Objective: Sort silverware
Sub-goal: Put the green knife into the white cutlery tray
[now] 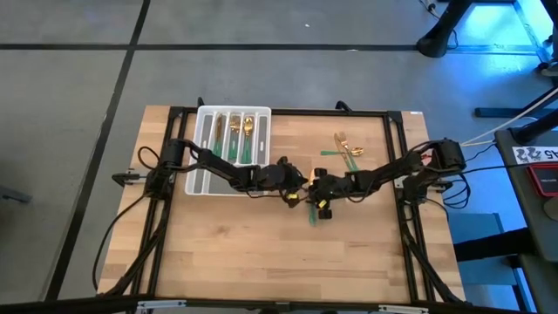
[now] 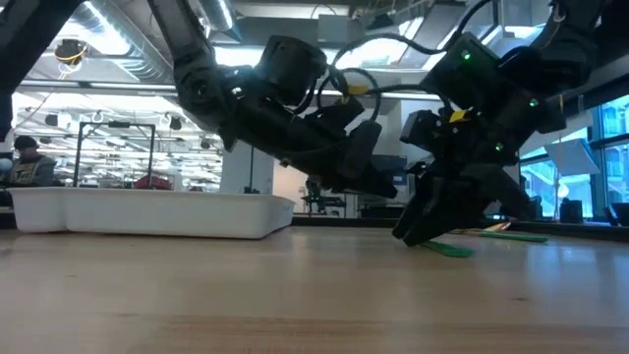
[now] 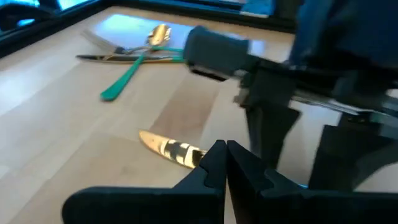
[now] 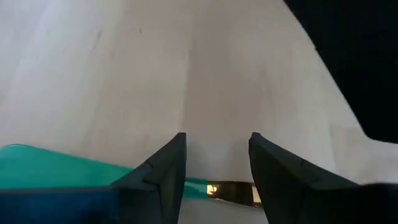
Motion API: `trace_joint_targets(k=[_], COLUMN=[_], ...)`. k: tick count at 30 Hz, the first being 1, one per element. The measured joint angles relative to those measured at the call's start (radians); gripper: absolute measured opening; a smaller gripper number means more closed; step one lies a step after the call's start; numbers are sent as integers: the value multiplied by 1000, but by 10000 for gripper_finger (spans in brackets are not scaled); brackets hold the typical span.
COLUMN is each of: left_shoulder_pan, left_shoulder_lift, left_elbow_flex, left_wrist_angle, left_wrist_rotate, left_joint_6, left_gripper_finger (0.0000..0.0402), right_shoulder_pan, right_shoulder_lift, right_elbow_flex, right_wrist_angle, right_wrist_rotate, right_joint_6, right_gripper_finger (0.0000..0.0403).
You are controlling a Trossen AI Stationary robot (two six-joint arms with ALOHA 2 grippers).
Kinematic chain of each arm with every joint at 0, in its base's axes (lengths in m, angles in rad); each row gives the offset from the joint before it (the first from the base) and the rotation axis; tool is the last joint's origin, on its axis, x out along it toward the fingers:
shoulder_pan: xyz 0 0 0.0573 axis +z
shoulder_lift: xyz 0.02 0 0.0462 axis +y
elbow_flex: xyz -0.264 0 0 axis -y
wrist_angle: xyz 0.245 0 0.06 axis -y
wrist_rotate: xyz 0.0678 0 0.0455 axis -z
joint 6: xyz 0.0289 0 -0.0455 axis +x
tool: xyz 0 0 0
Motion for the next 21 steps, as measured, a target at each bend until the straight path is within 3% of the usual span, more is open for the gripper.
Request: trace_joint_targets(k=[4,9,14,18,21], left_shoulder_pan=[30,37,-36,-114,-162], left_shoulder_lift=[0,-1,0,2,2], left_elbow_flex=[0,-2,-10,-11,-11], left_wrist_angle=[-11,-86,-122,-121,-100], left_wrist_rotate=[0,-13,-13,-71,-124], left_joint_6=[12,19,-104,-81,-104], left_gripper_finger=[1,1,1,1,1], right_shoulder_pan=[-41,-54,49,163,227], right_shoulder_lift=[6,8,-52,-54,-44], right_elbow_flex=[-3,-27,-25,-25,-23], right_wrist_angle=[75,303,209,59,6], right_wrist_rotate=[24,67,159,424,538], right_joint_6=[-68,-150,42,309,577], right_gripper_finger=[172,172,172,172,172])
